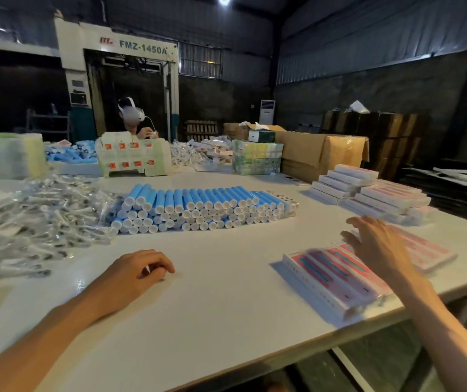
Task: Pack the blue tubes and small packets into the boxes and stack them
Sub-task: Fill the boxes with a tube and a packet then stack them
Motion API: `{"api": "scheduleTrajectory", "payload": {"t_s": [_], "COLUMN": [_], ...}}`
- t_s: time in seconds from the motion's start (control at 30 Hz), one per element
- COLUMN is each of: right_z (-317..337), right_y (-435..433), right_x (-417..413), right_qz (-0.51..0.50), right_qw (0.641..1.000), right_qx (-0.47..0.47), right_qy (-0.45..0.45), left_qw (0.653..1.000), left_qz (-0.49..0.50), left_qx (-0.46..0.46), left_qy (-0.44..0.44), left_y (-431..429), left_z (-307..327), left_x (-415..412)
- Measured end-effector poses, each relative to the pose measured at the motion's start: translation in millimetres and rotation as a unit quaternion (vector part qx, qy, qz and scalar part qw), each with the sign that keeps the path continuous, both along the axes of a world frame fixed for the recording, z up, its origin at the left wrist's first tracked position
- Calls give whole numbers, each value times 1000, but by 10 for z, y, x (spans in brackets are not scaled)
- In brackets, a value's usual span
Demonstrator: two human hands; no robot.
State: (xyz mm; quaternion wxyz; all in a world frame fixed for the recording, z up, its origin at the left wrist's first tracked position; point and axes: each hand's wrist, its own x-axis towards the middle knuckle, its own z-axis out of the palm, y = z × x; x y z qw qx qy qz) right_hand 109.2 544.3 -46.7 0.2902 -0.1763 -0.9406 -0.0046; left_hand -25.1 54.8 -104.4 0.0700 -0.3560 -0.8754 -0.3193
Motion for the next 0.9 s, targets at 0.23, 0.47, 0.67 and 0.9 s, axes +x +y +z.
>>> {"api": "scheduleTrajectory", "payload": {"t_s": [0.23,0.47,0.67,0.9], "right_z": [158,-335,-669,-716], "right_y": [-1906,-3214,-3200,-3234], "right_x": [-737,-1242,-1469,-1502], "right_qz": [342,430,420,456], "right_qw": [907,824,803,776], "right_qx": [-216,-361,-423,-437], "right_qy": [118,76,18,7], "left_qw": [1000,985,933,725], "left_qz": [25,144,282,585], "left_qx": [-12,-89,-220,-359], "left_qy": [-9,42,44,-53], "left_y": [16,-75,-537,-1574], "left_z": [5,255,650,921], "left_x": [17,136,153,368]}}
